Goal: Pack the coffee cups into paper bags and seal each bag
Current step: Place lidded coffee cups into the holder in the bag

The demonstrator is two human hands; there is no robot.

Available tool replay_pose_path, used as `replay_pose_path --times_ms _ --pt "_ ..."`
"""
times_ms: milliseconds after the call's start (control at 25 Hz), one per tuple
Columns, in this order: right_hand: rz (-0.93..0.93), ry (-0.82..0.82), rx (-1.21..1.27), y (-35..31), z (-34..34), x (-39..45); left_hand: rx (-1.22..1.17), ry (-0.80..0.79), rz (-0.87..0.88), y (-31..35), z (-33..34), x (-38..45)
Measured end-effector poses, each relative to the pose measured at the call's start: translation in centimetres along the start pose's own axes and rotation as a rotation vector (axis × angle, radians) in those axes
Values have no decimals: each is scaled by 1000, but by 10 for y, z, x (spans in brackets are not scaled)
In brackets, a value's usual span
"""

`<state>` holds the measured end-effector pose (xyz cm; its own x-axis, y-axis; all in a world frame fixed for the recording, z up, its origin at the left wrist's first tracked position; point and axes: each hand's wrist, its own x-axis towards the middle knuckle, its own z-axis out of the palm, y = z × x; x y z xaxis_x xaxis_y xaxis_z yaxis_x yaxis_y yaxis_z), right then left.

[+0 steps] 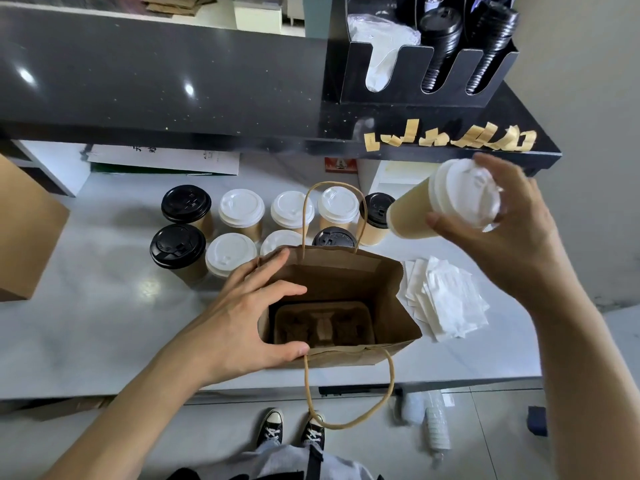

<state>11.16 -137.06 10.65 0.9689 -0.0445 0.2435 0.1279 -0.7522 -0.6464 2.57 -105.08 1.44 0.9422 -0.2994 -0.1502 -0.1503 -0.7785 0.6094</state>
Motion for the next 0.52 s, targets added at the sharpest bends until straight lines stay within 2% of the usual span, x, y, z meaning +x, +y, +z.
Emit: replay_pose_path --times_ms 120,240,520 --pt "-46 60 52 -18 -17 -5 3 7 3 1 0 0" --pt "-100 22 105 -30 -26 -9 -2 6 5 2 -1 0" --pt "-317 -306 187 -47 -13 -24 -9 62 30 1 3 2"
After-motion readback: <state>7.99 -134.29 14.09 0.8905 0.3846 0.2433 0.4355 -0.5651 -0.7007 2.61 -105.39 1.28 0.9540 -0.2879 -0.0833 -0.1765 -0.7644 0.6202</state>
